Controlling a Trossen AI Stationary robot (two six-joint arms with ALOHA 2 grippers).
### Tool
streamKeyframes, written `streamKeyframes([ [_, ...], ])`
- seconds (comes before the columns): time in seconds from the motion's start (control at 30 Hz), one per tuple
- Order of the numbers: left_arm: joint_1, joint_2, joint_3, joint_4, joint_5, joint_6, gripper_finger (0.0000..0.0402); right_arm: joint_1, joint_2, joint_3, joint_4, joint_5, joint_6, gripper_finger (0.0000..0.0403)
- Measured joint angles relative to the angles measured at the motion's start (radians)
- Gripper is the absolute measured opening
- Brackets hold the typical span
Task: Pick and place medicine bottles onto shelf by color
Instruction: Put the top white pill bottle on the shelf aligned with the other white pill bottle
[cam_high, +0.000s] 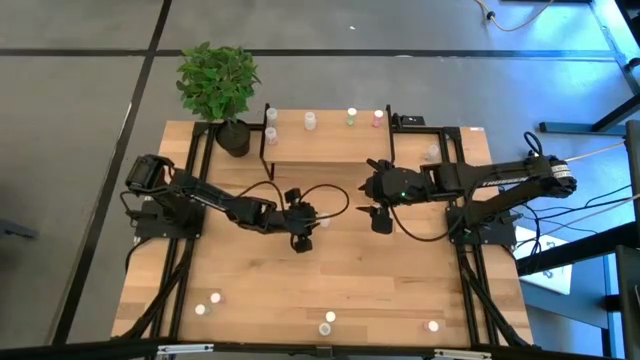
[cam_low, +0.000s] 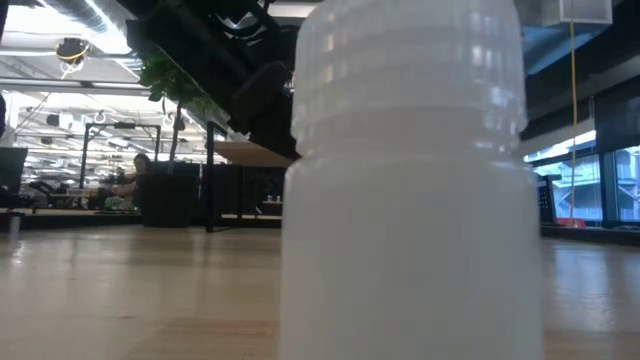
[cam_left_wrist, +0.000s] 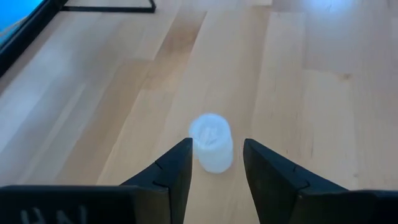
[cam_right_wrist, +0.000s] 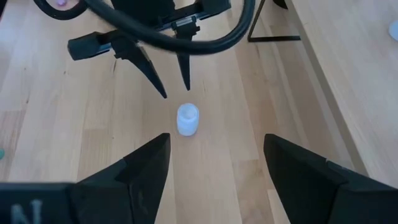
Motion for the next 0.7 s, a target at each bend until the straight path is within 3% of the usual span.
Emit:
streamKeyframes([
  [0.7, 0.044, 0.018, 0.002, 0.032, 0.042, -0.029, 0.0296, 0.0, 0.0, 0.0, 0.002, 0.0, -0.001, 0.0261],
])
